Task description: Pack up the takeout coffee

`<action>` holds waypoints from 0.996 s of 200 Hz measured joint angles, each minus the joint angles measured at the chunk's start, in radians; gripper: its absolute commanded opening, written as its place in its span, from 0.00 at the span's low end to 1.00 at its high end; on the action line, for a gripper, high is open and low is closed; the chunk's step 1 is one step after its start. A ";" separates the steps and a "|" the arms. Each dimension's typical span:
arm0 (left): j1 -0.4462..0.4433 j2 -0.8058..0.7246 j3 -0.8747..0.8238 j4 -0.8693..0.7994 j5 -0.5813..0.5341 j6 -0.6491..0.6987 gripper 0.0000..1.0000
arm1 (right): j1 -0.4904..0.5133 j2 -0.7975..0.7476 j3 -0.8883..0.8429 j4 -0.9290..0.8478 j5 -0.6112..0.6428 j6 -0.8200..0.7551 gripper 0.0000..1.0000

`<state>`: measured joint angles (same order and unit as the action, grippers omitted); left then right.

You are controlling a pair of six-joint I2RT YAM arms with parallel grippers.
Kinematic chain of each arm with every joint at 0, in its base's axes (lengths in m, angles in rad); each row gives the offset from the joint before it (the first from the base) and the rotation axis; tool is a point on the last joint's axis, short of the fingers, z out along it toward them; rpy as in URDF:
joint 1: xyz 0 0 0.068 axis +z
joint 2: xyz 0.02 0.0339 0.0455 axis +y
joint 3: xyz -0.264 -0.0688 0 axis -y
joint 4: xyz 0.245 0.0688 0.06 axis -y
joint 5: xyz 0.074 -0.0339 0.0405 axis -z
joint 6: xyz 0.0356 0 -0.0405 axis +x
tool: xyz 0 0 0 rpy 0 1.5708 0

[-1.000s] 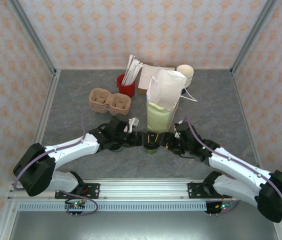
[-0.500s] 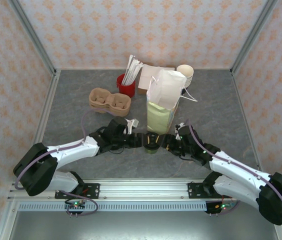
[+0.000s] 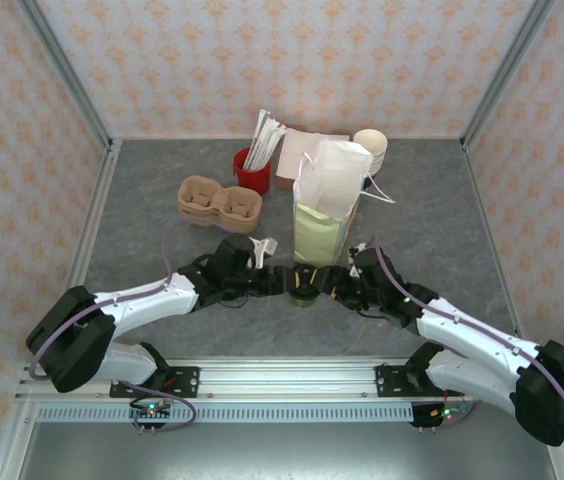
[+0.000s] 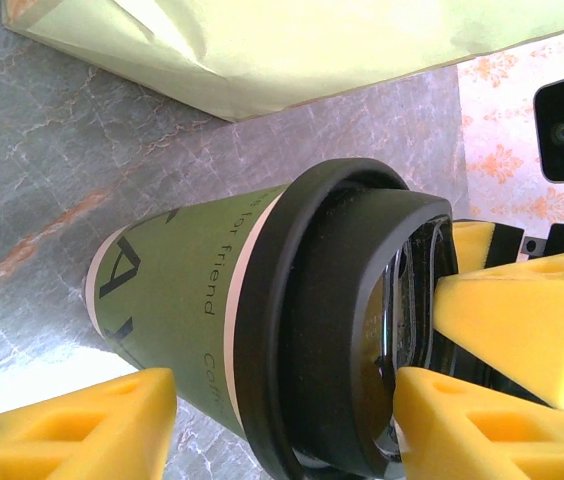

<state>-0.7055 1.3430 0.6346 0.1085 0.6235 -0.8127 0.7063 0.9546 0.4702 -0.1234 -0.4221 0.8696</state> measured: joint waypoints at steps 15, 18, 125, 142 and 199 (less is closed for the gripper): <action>-0.002 -0.002 0.014 -0.029 -0.003 0.003 0.59 | 0.000 0.000 0.011 -0.022 0.000 0.000 0.60; -0.002 -0.002 0.019 -0.037 -0.003 0.003 0.59 | 0.000 0.000 0.013 -0.026 0.000 0.000 0.60; -0.002 -0.002 0.126 -0.179 -0.019 0.034 0.60 | 0.000 0.012 0.099 -0.156 0.000 -0.011 0.65; -0.002 -0.006 0.139 -0.198 -0.027 0.039 0.60 | 0.000 0.014 0.113 -0.165 0.000 -0.013 0.66; -0.002 -0.047 0.205 -0.292 -0.058 0.075 0.60 | 0.000 0.019 0.175 -0.206 0.000 -0.035 0.66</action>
<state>-0.7071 1.2961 0.8394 -0.1833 0.5659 -0.7380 0.7063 0.9741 0.6456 -0.3294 -0.4221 0.8349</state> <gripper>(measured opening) 0.597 0.662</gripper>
